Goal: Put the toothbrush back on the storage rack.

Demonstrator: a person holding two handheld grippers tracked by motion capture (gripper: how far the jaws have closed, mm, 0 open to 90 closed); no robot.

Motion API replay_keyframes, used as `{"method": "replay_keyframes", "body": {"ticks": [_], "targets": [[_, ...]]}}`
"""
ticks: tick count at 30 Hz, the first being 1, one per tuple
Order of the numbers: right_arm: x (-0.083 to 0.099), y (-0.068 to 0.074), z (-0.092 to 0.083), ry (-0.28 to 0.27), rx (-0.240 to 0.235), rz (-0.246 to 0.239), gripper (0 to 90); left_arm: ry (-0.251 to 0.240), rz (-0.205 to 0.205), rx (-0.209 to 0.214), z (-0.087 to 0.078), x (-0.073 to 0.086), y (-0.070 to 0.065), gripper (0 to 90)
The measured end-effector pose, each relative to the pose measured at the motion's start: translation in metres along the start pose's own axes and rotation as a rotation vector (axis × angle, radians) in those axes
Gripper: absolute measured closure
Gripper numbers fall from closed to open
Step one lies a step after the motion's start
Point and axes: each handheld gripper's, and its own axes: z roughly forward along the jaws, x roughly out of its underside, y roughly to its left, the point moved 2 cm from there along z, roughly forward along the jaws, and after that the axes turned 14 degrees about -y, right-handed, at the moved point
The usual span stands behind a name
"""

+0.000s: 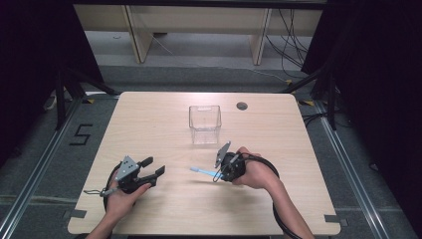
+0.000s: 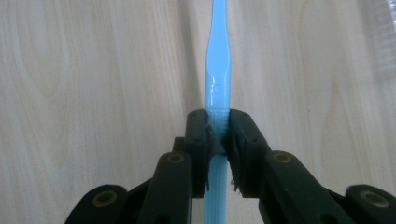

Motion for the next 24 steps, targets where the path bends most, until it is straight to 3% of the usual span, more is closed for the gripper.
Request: {"method": "replay_keyframes", "body": {"ticks": [2,9,11,12,15,18,19,20,24], "targets": [[0.001,-0.002,-0.003,-0.042,0.014,-0.011,78.8,-0.001,0.000,0.000,0.000,0.000,0.000,36.4],[0.006,-0.004,-0.011,-0.111,0.047,0.013,78.8,-0.001,0.002,-0.001,0.000,0.000,0.000,36.4],[0.008,-0.004,-0.014,-0.148,0.077,0.028,78.8,0.000,0.001,-0.002,0.000,0.000,0.000,36.4],[0.009,-0.006,-0.014,-0.171,0.091,0.012,78.8,0.000,0.001,-0.001,0.000,0.000,0.000,36.4],[0.012,-0.008,-0.016,-0.228,0.146,0.032,78.8,0.000,0.001,-0.002,0.000,0.000,0.000,36.4],[0.015,-0.007,-0.018,-0.281,0.170,0.082,78.8,0.000,0.001,-0.001,0.000,0.000,0.000,36.4],[0.016,-0.008,-0.018,-0.293,0.172,0.072,78.9,0.001,0.000,-0.001,0.000,0.000,-0.001,36.4],[0.017,-0.008,-0.019,-0.305,0.187,0.100,78.8,0.001,0.000,-0.001,0.000,0.000,-0.001,36.4],[0.019,-0.009,-0.019,-0.346,0.199,0.113,78.9,-0.008,-0.014,0.002,0.001,0.001,-0.001,36.4]]}}
